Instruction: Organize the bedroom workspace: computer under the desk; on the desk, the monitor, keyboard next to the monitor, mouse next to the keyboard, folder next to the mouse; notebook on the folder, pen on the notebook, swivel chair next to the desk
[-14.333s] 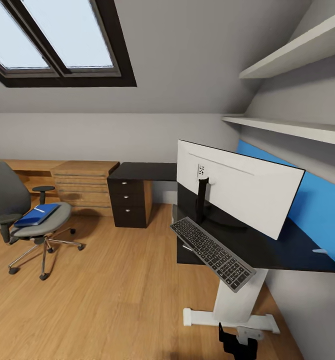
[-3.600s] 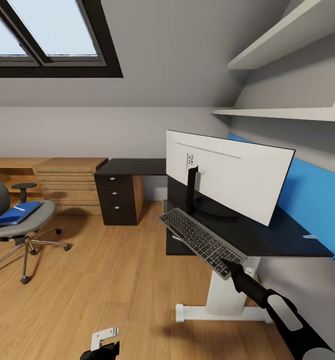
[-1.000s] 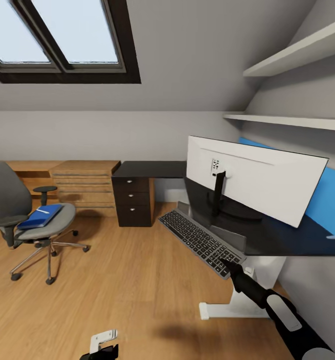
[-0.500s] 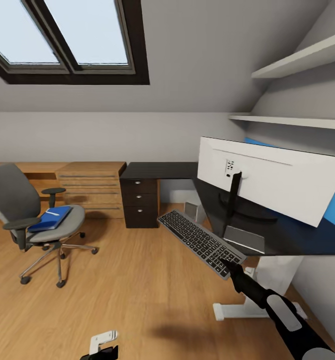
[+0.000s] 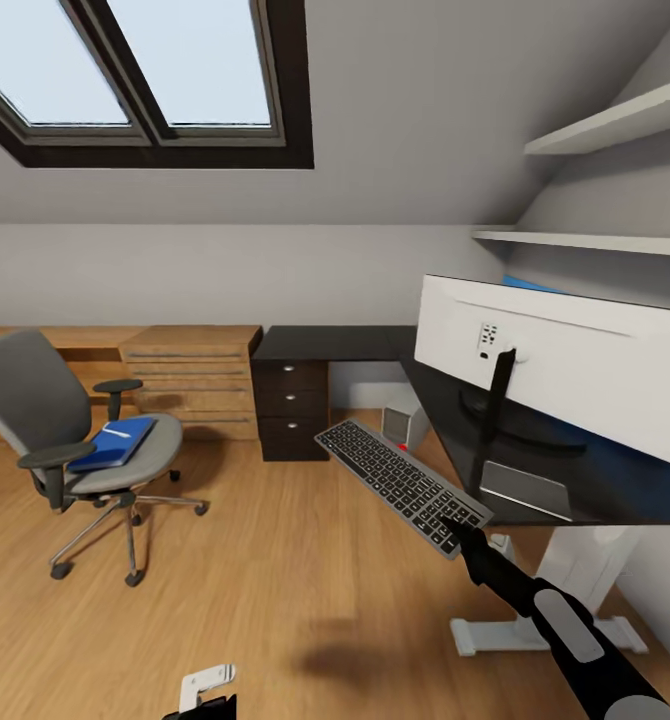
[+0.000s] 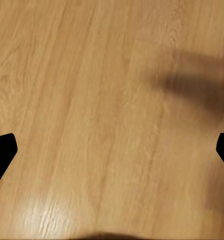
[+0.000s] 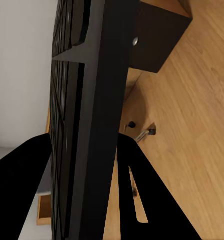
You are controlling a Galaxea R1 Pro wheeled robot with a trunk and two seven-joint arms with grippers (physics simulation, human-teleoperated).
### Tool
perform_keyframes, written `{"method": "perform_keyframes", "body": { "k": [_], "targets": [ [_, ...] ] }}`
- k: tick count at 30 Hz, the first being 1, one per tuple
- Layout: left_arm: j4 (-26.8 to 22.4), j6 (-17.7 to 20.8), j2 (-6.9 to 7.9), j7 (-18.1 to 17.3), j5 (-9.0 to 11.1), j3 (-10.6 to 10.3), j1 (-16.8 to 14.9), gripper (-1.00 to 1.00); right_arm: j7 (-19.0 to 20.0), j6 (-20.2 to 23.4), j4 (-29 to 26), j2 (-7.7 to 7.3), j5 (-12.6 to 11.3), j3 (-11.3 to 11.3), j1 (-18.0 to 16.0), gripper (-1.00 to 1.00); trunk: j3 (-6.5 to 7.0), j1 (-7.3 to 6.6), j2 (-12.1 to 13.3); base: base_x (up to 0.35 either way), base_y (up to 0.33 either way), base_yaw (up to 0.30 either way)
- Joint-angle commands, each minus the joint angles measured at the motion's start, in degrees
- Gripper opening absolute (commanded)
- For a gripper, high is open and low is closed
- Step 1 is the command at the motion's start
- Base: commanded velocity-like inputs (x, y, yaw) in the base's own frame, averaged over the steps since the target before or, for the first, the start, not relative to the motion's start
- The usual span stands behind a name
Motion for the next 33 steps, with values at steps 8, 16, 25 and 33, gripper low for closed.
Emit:
{"method": "perform_keyframes", "body": {
  "k": [8, 16, 25, 33],
  "targets": [
    [-0.1, 0.2, -0.02, 0.1, 0.3, 0.1, 0.0, 1.00, 0.0, 0.1, 0.0, -0.07, -0.5, 0.2, 0.0, -1.00, -0.06, 0.01, 0.0, 0.164, 0.006, 0.000],
    [-0.1, 0.2, -0.06, 0.1, 0.3, 0.1, 0.0, 1.00, 0.0, 0.1, 0.0, -0.01, -0.5, 0.2, 0.0, -1.00, -0.06, 0.01, 0.0, 0.169, 0.000, 0.000],
    [0.0, 0.2, -0.02, 0.1, 0.4, 0.1, 0.0, 1.00, 0.0, 0.1, 0.0, -0.03, -0.5, 0.2, 0.0, -1.00, -0.06, 0.01, 0.0, 0.170, 0.000, 0.000],
    [0.0, 0.2, -0.01, -0.2, 0.4, 0.1, 0.0, 1.00, 0.0, 0.1, 0.0, 0.06, -0.5, 0.2, 0.0, -1.00, -0.06, 0.01, 0.0, 0.190, 0.000, 0.000]
  ]
}}
